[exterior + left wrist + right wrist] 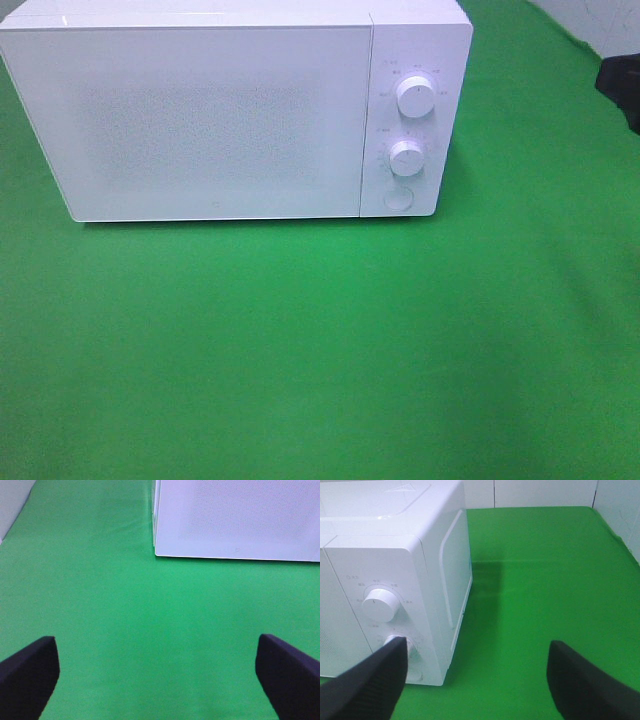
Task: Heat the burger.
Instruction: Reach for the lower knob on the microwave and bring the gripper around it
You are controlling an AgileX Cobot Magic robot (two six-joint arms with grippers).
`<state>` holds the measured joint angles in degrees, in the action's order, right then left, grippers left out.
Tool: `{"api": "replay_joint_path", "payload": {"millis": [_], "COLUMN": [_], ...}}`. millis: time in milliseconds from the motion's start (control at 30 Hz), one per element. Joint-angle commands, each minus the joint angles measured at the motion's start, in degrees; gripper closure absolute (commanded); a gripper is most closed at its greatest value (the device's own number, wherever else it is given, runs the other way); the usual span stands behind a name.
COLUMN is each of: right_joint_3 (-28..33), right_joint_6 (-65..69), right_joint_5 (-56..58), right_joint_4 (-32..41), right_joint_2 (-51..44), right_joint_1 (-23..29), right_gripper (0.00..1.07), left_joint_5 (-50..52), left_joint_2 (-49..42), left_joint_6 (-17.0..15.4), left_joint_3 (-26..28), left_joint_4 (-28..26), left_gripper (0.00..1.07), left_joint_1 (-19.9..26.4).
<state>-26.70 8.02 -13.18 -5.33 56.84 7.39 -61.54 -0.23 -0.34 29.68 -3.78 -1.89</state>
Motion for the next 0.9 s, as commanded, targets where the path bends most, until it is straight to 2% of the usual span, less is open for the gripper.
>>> {"api": "replay_joint_path", "payload": {"millis": [33, 67, 233, 367, 433, 467, 500, 600, 667, 700, 733, 767, 800, 900], "right_joint_3": [1.0, 2.3, 4.6, 6.1, 6.2, 6.2, 6.2, 6.2, 6.2, 6.2, 6.2, 6.2, 6.2, 6.2], "right_joint_6": [0.7, 0.7, 0.5, -2.6, -9.4, -9.4, -13.4, -15.5, -22.8, -22.8, -25.7, -25.7, -28.2, -29.1], "right_joint_5": [-4.9, -9.1, -16.5, -25.3, -31.2, -31.2, -33.3, -34.4, -38.9, -38.9, -41.7, -41.7, -44.4, -46.1], "right_joint_4": [-0.3, -0.2, 0.0, 2.5, 9.5, 9.5, 14.2, 17.0, 28.0, 28.0, 33.2, 33.2, 39.3, 42.4], "right_joint_2": [1.0, 3.0, 7.2, 12.0, 16.8, 16.8, 19.0, 20.2, 24.6, 24.6, 26.5, 26.5, 28.1, 28.9], "right_joint_1": [-0.2, -0.2, 0.5, 4.4, 10.1, 10.1, 12.7, 14.0, 19.3, 19.3, 22.3, 22.3, 25.3, 26.9], "right_gripper": [0.33, 0.33, 0.33, 0.33, 0.33, 0.33, 0.33, 0.33, 0.33, 0.33, 0.33, 0.33, 0.33, 0.33], "left_joint_5": [0.4, 0.4, 0.4, 0.4, 0.4, 0.4, 0.4, 0.4, 0.4, 0.4, 0.4, 0.4, 0.4, 0.4], "left_joint_2": [-1.4, -1.4, -1.4, -1.4, -1.4, -1.4, -1.4, -1.4, -1.4, -1.4, -1.4, -1.4, -1.4, -1.4], "left_joint_6": [-0.1, -0.1, -0.1, -0.1, -0.1, -0.1, -0.1, -0.1, -0.1, -0.1, -0.1, -0.1, -0.1, -0.1], "left_joint_3": [-0.2, -0.2, -0.2, -0.2, -0.2, -0.2, -0.2, -0.2, -0.2, -0.2, -0.2, -0.2, -0.2, -0.2], "left_joint_4": [-0.2, -0.2, -0.2, -0.2, -0.2, -0.2, -0.2, -0.2, -0.2, -0.2, -0.2, -0.2, -0.2, -0.2], "left_gripper": [0.06, 0.06, 0.06, 0.06, 0.06, 0.06, 0.06, 0.06, 0.06, 0.06, 0.06, 0.06, 0.06, 0.06], "left_joint_1": [0.2, 0.2, 0.2, 0.2, 0.2, 0.2, 0.2, 0.2, 0.2, 0.2, 0.2, 0.2, 0.2, 0.2]}}
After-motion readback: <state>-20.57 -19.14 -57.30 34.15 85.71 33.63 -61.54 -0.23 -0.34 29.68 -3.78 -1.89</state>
